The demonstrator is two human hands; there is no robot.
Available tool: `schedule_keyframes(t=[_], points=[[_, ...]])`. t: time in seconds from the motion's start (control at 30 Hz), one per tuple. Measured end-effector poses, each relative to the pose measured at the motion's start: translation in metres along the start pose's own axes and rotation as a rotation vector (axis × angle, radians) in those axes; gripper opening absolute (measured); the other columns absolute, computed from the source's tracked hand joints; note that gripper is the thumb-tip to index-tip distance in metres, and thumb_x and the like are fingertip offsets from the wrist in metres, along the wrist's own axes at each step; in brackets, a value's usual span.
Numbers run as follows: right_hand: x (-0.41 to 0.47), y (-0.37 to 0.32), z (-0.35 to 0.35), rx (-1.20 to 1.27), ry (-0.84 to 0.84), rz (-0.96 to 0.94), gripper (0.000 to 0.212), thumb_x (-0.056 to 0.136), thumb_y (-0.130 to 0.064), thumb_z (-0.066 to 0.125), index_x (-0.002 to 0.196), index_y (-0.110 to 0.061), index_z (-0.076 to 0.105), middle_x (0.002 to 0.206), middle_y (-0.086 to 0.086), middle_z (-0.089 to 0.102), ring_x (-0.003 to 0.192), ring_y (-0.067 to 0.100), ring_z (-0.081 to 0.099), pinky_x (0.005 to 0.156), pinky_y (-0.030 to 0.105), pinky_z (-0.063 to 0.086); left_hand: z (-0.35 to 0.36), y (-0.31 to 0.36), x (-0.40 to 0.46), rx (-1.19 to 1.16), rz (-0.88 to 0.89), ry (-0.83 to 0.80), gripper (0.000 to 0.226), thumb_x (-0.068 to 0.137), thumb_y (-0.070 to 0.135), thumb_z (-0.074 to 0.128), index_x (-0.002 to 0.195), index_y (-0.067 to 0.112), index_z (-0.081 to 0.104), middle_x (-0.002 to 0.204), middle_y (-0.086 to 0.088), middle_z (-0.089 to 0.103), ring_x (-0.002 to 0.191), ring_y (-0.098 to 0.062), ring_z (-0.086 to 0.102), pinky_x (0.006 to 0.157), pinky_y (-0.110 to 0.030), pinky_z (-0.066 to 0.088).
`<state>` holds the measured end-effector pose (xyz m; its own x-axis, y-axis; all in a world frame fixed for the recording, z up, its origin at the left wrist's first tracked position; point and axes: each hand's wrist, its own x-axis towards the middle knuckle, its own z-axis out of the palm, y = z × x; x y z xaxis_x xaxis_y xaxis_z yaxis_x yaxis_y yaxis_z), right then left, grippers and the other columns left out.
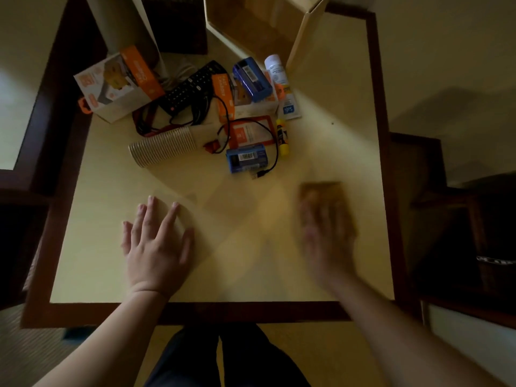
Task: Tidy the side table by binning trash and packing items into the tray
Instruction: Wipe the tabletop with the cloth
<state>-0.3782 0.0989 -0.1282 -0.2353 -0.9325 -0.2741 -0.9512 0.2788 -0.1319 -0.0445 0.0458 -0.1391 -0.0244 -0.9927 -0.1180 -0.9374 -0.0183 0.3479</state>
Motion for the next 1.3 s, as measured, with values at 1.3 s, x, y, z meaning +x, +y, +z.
schedule_keyframes(t=[1.3], points=[[0.053,-0.354,0.028,-0.077,-0.233,-0.653,0.058,0.108,-0.042,0.019,0.161,-0.050,-0.004,0.171,-0.011,-0.019,0.157,0.020,-0.020,0.124,0.045,-0.009,-0.079,-0.155,-0.116,-0.167,-0.067,-0.090,0.068,0.099,0.042,0.061,0.159,0.026,0.032,0.167,0.004,0.029,0.151,-0.020,0.033,0.119,-0.047,0.038]])
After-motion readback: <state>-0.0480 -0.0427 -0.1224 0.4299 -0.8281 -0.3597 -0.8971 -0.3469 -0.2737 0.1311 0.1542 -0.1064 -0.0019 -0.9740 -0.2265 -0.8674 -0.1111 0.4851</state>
